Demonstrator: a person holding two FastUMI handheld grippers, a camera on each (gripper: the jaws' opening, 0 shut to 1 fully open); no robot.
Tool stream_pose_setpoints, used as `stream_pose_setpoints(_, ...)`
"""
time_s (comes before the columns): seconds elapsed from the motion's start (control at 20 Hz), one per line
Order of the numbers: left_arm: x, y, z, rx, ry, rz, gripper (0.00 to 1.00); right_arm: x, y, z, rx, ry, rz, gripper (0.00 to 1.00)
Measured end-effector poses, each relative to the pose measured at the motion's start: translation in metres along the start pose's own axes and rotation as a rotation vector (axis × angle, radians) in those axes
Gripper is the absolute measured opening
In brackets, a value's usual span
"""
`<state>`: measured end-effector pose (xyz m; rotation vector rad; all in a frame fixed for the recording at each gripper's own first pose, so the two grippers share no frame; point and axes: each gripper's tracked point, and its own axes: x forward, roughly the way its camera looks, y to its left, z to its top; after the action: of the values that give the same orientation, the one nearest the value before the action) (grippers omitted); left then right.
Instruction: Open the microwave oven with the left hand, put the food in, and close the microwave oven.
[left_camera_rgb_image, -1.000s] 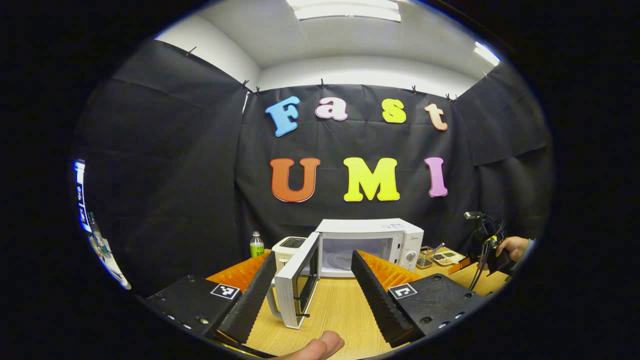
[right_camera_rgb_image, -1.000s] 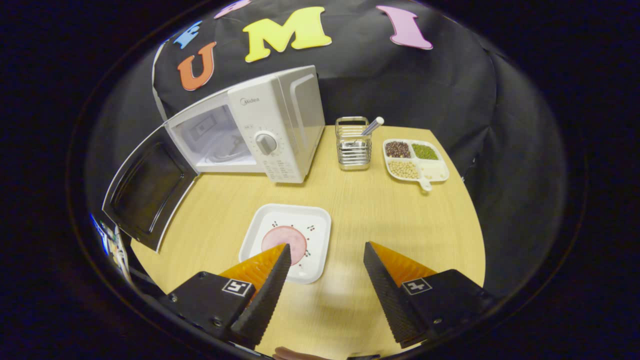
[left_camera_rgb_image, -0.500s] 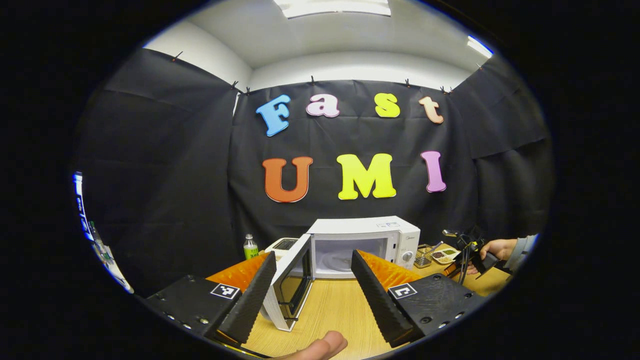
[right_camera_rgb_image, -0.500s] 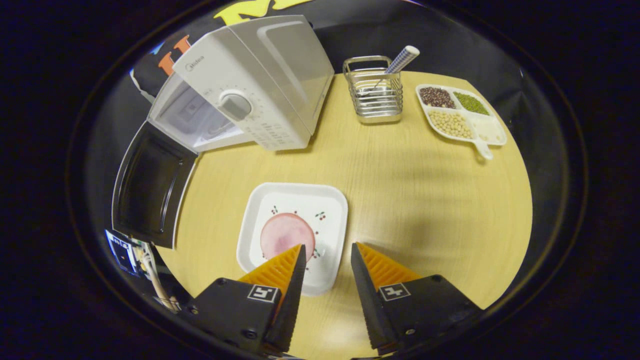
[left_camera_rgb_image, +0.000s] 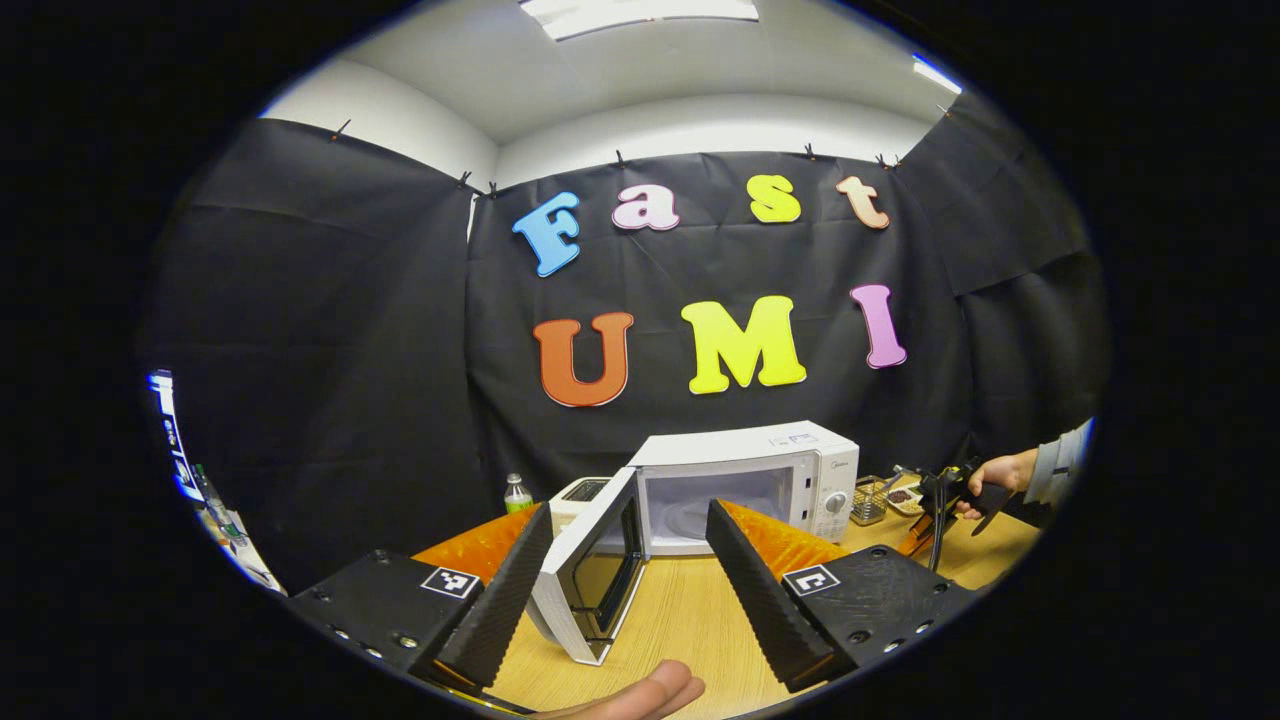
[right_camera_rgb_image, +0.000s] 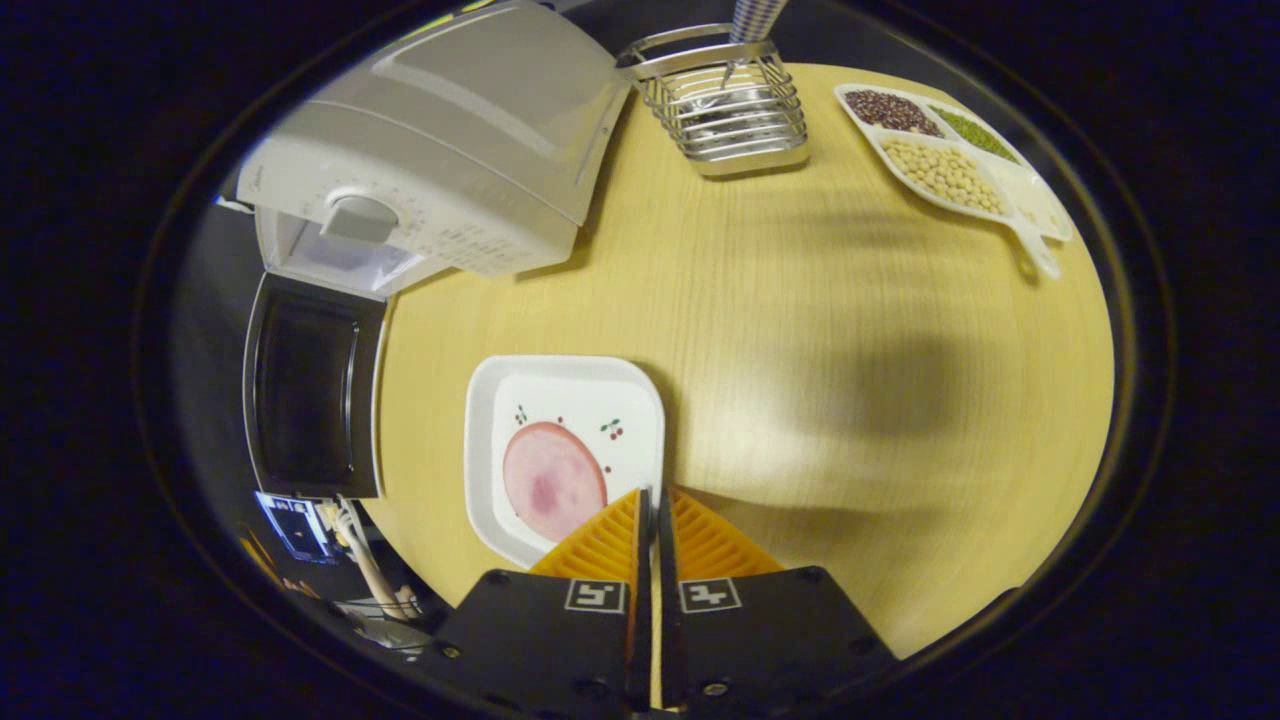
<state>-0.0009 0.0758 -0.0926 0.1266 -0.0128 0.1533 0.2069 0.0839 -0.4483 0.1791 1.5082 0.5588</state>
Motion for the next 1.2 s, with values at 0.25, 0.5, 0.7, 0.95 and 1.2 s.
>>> stream_pose_setpoints(0.25,-0.005,-0.002,-0.001,-0.001,-0.005,0.018,0.94,0.001,-0.001,0.000,0.000,0.036,0.035,0.04)
stream_pose_setpoints(0.5,-0.015,0.001,0.001,-0.010,-0.015,0.018,0.94,0.001,0.002,-0.003,0.068,-0.047,0.120,0.04)
stream_pose_setpoints(0.7,-0.020,0.008,-0.004,-0.025,-0.025,0.019,0.94,0.005,0.010,-0.007,0.149,-0.116,0.188,0.04)
stream_pose_setpoints(0.95,-0.025,0.018,-0.020,-0.064,-0.003,0.014,0.94,0.006,0.014,-0.003,0.252,-0.213,0.289,0.04)
stream_pose_setpoints(1.2,-0.028,0.022,-0.021,-0.097,-0.012,-0.036,0.94,0.008,0.059,-0.011,0.348,-0.293,0.333,0.04)
